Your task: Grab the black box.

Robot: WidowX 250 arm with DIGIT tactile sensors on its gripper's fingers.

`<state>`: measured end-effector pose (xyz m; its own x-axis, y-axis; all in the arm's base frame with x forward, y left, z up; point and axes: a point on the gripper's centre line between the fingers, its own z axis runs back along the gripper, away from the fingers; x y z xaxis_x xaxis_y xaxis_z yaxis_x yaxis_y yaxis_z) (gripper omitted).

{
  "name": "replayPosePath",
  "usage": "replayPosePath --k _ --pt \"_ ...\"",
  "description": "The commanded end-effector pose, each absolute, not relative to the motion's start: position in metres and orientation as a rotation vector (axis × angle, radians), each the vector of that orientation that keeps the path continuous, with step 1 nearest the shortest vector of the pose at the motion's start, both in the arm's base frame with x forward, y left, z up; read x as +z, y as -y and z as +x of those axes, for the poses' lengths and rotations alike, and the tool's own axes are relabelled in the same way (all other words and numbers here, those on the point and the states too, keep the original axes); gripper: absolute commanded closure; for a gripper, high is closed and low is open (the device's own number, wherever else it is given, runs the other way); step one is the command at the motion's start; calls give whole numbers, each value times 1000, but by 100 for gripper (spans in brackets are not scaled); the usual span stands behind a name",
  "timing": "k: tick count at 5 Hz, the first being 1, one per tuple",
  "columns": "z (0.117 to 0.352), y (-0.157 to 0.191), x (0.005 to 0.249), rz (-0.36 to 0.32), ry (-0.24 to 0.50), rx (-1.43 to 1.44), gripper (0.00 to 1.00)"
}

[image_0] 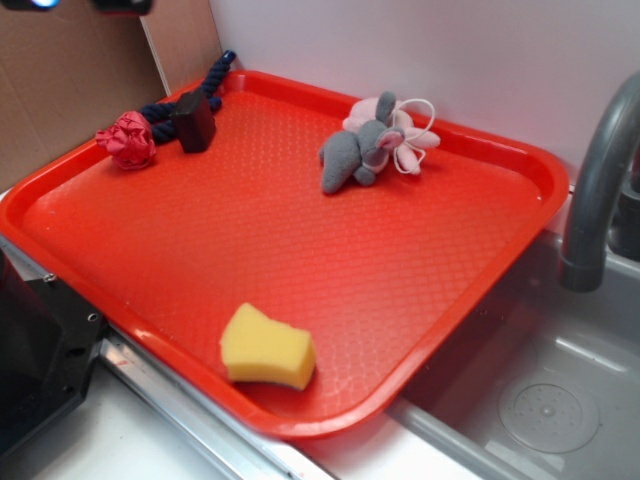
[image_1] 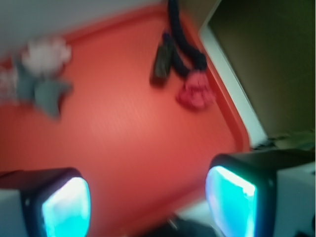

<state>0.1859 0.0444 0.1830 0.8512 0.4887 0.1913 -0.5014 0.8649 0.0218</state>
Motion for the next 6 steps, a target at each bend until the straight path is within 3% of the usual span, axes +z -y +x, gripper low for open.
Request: replayPosePath --k 1,3,4,6 --pt "206 -79 158 66 304 635 0" --pt "206 -79 158 66 304 635 0" --pt "225 -92 126 89 284 678 0" --pt "231 -114 83 109 287 695 0"
